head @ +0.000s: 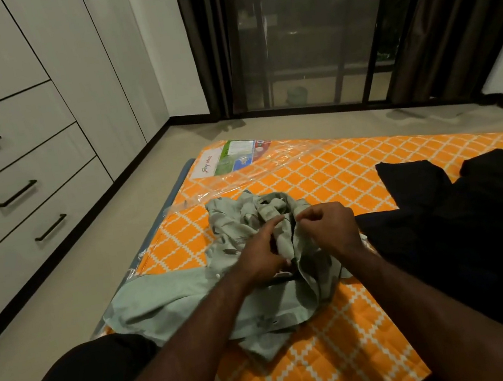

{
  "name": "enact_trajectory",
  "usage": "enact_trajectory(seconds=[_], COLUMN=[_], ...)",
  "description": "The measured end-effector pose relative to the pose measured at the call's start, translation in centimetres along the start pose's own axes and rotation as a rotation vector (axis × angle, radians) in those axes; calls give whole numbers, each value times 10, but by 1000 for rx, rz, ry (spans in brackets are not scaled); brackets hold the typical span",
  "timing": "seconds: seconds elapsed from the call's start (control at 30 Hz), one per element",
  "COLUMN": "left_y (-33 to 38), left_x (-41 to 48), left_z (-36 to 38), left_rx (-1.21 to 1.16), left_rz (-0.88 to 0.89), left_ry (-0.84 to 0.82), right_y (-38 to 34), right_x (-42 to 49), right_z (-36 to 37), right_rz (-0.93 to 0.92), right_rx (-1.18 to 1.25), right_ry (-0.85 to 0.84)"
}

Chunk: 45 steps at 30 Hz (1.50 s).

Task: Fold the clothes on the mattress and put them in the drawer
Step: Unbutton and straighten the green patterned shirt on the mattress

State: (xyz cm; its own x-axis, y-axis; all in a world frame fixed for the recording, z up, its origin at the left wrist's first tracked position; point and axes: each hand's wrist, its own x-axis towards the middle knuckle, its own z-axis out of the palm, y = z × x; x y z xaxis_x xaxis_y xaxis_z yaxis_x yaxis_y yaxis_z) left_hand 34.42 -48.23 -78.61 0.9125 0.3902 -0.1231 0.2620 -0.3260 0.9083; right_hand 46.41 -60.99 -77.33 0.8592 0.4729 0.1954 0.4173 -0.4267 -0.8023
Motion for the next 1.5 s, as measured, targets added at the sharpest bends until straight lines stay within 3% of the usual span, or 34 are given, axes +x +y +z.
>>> enact_trajectory(seconds=[0.1, 0.17, 0.33, 0.63, 0.83, 1.03, 1.23, 1.37, 1.5], left_y=[6, 10, 8, 3, 2, 5, 0, -5, -7], left_x=[-2, -3, -3, 3, 7, 4, 8, 9, 5], left_z=[-1, -2, -3, -7, -9, -8, -10, -8, -13], left_rx=[-326, -402, -340, -290, -198, -179, 138, 396, 726], left_rz=[43, 94, 158, 221, 203, 167, 232, 246, 310], left_ry=[-104, -94, 42, 98, 190, 150, 203, 355, 596], right_y=[0, 3, 6, -1, -3, -5, 1, 2, -2], right_x=[-1, -2, -3, -2, -5, -9, -9, -10, -12], right_z=[2, 8, 16, 8, 7, 2, 8, 10, 8], right_rz=[-100, -171, -151, 310, 305, 254, 256, 218, 21], right_rx=[-105, -193, -92, 555, 573, 554, 389, 312, 62], right_ry=[-30, -54, -43, -174, -186, -106, -2, 0, 13])
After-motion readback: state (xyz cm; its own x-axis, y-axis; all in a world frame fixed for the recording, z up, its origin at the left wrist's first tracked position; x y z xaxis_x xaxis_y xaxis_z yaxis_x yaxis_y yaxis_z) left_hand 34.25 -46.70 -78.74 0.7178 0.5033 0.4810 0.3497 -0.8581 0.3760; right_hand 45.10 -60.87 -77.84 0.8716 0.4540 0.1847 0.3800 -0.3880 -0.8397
